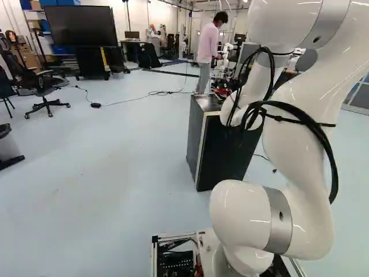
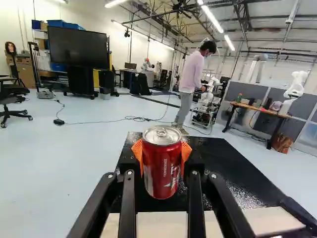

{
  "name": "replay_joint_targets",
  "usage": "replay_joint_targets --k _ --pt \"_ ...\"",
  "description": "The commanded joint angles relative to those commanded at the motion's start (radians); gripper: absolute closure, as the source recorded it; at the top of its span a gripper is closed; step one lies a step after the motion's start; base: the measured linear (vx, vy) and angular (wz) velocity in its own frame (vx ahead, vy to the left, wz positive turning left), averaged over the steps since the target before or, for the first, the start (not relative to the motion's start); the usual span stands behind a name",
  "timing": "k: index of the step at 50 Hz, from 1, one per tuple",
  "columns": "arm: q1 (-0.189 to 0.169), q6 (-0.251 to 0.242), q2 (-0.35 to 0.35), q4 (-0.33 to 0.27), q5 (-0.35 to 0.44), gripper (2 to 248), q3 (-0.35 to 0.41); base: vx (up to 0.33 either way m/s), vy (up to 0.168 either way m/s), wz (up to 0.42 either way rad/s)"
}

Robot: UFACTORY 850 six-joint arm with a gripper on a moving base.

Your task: Grab a drink from the fridge

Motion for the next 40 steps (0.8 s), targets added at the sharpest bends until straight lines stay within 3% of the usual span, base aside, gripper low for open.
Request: replay_joint_targets --k 20,40 --pt "0.069 0.0 0.111 0.07 -0.062 156 0.113 0.0 0.0 0.0" --pt "0.164 0.0 0.264 0.166 -0.147 156 0.269 0.0 0.0 0.0"
